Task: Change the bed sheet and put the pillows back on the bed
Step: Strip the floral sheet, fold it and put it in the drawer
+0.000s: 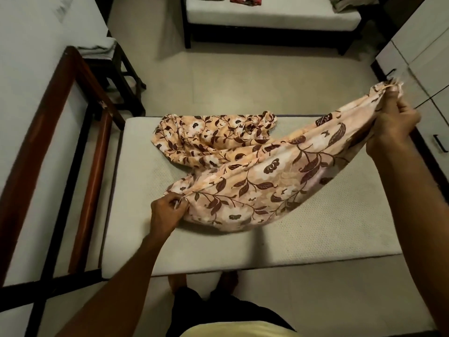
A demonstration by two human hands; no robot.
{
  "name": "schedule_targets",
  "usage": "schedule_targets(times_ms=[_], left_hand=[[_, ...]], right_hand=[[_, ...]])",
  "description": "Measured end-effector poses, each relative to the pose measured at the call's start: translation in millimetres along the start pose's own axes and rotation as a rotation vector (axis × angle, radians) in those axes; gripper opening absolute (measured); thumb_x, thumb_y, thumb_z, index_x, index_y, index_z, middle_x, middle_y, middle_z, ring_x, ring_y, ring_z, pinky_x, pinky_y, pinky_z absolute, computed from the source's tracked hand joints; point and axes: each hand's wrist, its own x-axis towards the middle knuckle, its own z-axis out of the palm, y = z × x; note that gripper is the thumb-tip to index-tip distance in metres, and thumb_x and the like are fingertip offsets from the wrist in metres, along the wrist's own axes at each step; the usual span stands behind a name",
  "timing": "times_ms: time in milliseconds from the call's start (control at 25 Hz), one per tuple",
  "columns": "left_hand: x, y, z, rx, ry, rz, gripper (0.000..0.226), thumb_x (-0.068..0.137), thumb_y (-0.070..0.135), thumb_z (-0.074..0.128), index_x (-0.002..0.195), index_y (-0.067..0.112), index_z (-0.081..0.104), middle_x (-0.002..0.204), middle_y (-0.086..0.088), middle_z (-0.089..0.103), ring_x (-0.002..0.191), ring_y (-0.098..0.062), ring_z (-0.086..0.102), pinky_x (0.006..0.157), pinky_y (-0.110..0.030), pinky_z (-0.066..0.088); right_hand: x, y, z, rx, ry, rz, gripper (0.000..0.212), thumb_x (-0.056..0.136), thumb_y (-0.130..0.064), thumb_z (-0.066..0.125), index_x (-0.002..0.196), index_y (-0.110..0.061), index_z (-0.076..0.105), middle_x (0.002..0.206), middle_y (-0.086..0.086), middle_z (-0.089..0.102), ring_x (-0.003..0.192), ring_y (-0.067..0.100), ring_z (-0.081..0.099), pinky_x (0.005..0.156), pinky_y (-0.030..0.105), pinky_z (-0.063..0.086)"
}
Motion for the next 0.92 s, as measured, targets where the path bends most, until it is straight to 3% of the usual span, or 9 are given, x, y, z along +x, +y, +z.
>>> schedule_targets(times_ms=[240,320,440,520,640,800,880,920], left_hand=[[-3.2,18.7,-42.2,-0.060,0.015,0.002,0.026,0.089,0.008,0.076,0.112,0.020,0.070,0.087,0.002,0.075,0.077,-0.011,0.073,0.066,-0.017,0.058],[-1.3,21.0,-50.4,-0.061,0.007,-0.025,0.027,0.093,0.011,0.073,0.118,0.020,0.069,0.091,0.001,0.076,0.082,-0.011,0.073,0.071,-0.025,0.063],[5.0,19.7,-55.9,0.033,0.010,-0.016,0.017,0.096,0.013,0.069,0.111,0.014,0.076,0.097,0.000,0.077,0.090,-0.015,0.072,0.085,-0.041,0.063],[6.9,25.8,-56.8,0.053,0.008,0.014,0.016,0.097,0.013,0.067,0.110,0.012,0.076,0.100,-0.002,0.077,0.093,-0.018,0.071,0.088,-0.038,0.061],[9.0,44.4,-59.0,0.102,-0.064,0.120,0.016,0.101,0.014,0.063,0.112,0.012,0.075,0.103,0.000,0.076,0.095,-0.014,0.069,0.085,-0.022,0.053],[22.3,68.6,-57.6,0.169,-0.251,0.234,0.018,0.103,0.018,0.061,0.114,0.014,0.075,0.106,0.001,0.076,0.096,-0.010,0.068,0.086,-0.027,0.055],[28.9,83.5,-52.8,0.198,-0.335,0.321,0.018,0.103,0.019,0.061,0.112,0.014,0.075,0.104,0.002,0.075,0.093,-0.010,0.067,0.083,-0.030,0.054],[31.5,93.1,-49.8,0.211,-0.365,0.365,0.018,0.103,0.018,0.060,0.111,0.012,0.075,0.103,0.001,0.075,0.092,-0.010,0.067,0.082,-0.029,0.053]], right_hand=[[8.8,12.6,4.7,0.078,0.043,0.023,0.024,0.100,-0.036,0.067,0.094,-0.016,0.079,0.098,0.001,0.080,0.091,0.015,0.078,0.080,0.031,0.064],[10.0,16.9,2.7,0.074,0.069,0.046,0.026,0.100,-0.036,0.066,0.086,-0.019,0.078,0.093,-0.004,0.079,0.085,0.010,0.075,0.078,0.030,0.063],[7.5,25.2,0.2,0.026,0.062,0.083,0.032,0.098,-0.043,0.062,0.078,-0.021,0.074,0.090,-0.007,0.077,0.083,0.009,0.072,0.084,0.033,0.064],[-0.4,30.6,2.6,-0.033,0.053,0.132,0.033,0.098,-0.043,0.058,0.078,-0.019,0.071,0.088,-0.005,0.076,0.085,0.013,0.072,0.079,0.032,0.062],[-30.2,38.2,10.4,-0.147,0.015,0.186,0.024,0.093,-0.033,0.056,0.079,-0.018,0.069,0.083,-0.005,0.070,0.086,0.021,0.069,0.067,0.032,0.051],[-95.7,56.2,27.6,-0.252,-0.249,0.080,0.025,0.102,-0.021,0.051,0.112,-0.015,0.073,0.096,0.002,0.071,0.077,0.016,0.067,0.061,0.026,0.053],[-134.3,75.0,39.3,-0.333,-0.495,0.066,0.033,0.105,-0.033,0.054,0.126,-0.013,0.070,0.114,0.012,0.072,0.077,0.017,0.068,0.059,0.027,0.058],[-151.8,83.4,43.1,-0.402,-0.615,0.079,0.045,0.102,-0.045,0.059,0.131,-0.013,0.067,0.125,0.016,0.070,0.083,0.021,0.071,0.066,0.034,0.062]])
